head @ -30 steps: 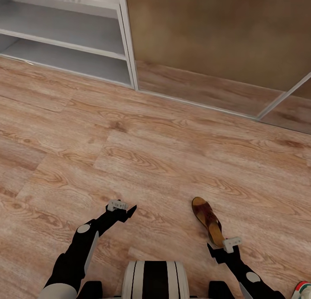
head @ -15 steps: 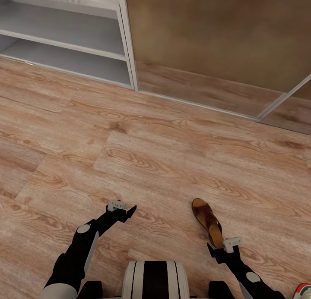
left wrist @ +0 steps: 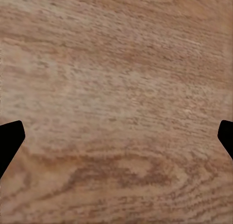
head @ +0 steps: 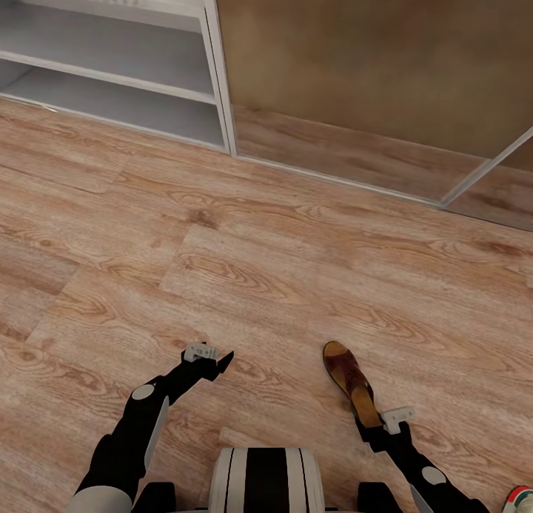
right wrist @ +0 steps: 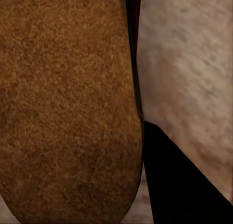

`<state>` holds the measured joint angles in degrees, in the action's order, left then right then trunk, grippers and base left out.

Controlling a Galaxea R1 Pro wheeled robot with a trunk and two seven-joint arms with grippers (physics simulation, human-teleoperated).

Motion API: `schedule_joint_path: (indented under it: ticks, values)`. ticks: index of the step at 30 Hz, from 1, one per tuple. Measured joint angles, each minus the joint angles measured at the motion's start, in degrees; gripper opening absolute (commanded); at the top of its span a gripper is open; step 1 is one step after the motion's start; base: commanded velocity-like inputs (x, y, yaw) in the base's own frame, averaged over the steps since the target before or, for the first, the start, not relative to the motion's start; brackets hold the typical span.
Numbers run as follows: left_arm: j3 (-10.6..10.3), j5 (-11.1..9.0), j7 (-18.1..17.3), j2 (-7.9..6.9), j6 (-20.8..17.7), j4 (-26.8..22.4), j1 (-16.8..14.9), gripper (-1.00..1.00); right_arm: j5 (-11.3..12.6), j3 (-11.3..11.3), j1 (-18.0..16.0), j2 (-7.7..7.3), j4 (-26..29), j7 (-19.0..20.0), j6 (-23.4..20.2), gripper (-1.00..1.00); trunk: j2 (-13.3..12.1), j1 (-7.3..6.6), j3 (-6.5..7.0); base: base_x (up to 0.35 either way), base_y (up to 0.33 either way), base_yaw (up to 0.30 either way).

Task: Pick up the two gym shoes and the two sandals from the corridor floor and place them onto the hallstand (shoe rack) in the corridor, making sure they are on the rack and not on the floor. Arrange them so the two gym shoes are next to each other and the two sandals are next to each other.

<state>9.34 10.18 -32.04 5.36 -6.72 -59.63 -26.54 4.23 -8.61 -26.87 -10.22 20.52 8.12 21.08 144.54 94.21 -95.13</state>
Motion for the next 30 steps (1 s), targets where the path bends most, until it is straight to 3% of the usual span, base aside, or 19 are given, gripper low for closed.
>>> schedule_joint_path:
  ticks: [18, 30]
  values:
    - [0.1, 0.0, -0.1, 0.00, 0.0, -0.4, 0.1, 1.00, 0.0, 0.0, 0.0, 0.00, 0.0, 0.0, 0.0, -1.00, 0.0, 0.00, 0.00, 0.000, 0.000, 0.000]
    - [0.0, -0.1, -0.1, 0.00, -0.2, -0.4, 0.1, 1.00, 0.0, 0.0, 0.0, 0.00, -0.1, 0.0, 0.0, -1.00, -0.2, -0.31, 2.65, 0.000, 0.000, 0.000]
